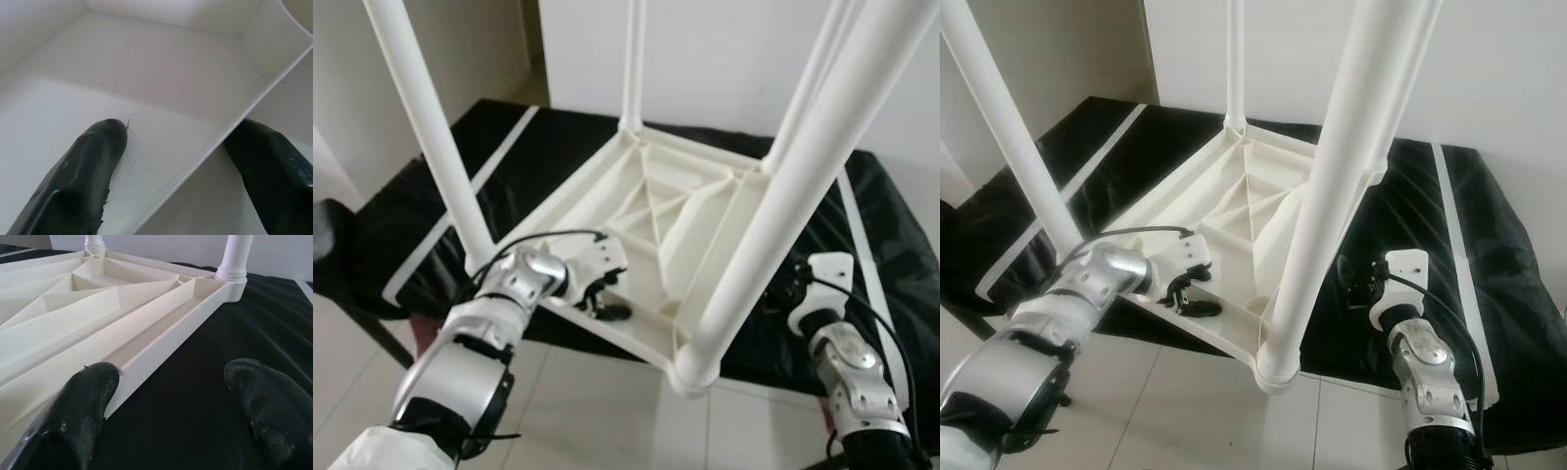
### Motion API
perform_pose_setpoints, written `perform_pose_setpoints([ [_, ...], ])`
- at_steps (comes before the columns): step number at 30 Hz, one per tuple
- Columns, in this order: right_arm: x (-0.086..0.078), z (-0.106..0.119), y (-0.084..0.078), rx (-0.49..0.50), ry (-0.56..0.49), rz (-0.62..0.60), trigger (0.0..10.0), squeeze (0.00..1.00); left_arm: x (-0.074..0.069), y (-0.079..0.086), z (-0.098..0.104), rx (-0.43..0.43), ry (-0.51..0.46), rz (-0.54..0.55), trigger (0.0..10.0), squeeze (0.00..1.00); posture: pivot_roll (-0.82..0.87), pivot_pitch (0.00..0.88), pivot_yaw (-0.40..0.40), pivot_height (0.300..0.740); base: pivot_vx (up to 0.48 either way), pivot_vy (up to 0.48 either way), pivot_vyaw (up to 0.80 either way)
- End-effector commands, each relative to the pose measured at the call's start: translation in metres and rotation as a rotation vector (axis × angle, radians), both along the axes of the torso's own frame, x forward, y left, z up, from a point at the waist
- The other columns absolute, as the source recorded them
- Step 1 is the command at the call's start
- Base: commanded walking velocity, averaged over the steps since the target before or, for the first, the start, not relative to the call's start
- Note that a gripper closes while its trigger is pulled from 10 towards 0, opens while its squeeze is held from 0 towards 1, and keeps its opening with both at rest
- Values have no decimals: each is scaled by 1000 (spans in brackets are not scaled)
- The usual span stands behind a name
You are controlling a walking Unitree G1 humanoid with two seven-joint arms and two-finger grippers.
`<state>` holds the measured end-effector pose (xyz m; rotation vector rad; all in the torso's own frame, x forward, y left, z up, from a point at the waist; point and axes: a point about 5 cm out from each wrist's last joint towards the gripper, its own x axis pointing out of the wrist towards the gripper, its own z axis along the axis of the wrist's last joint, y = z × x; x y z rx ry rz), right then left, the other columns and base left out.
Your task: Building children table
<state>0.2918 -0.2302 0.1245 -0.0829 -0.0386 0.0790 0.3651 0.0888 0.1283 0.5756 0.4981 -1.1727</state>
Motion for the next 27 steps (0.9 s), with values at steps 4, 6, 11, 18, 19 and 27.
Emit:
perform_pose_setpoints([
  [4,0,1,-1,0,4,-7,10000,0,22,8,-1,10,-293,542,10000,0,-3,34,-2,740,0,0,0],
  [6,0,1,0,0,3,-6,10000,0,23,6,1,17,-317,553,10000,0,-3,33,-2,740,0,0,0],
  [11,1,1,1,-1,2,-2,10000,0,26,-5,9,-27,-351,621,10000,0,-6,29,0,740,0,0,0],
  [18,1,1,3,1,2,3,10000,0,31,-12,19,-62,-405,701,10000,0,-9,23,-1,740,0,0,0],
  [19,1,1,4,1,1,4,10000,0,31,-14,20,-70,-405,717,10000,0,-11,22,-3,740,0,0,0],
  [27,-7,2,0,-8,-19,15,10000,0,20,-50,19,-176,-313,507,10000,0,-18,12,-3,740,0,0,0],
])
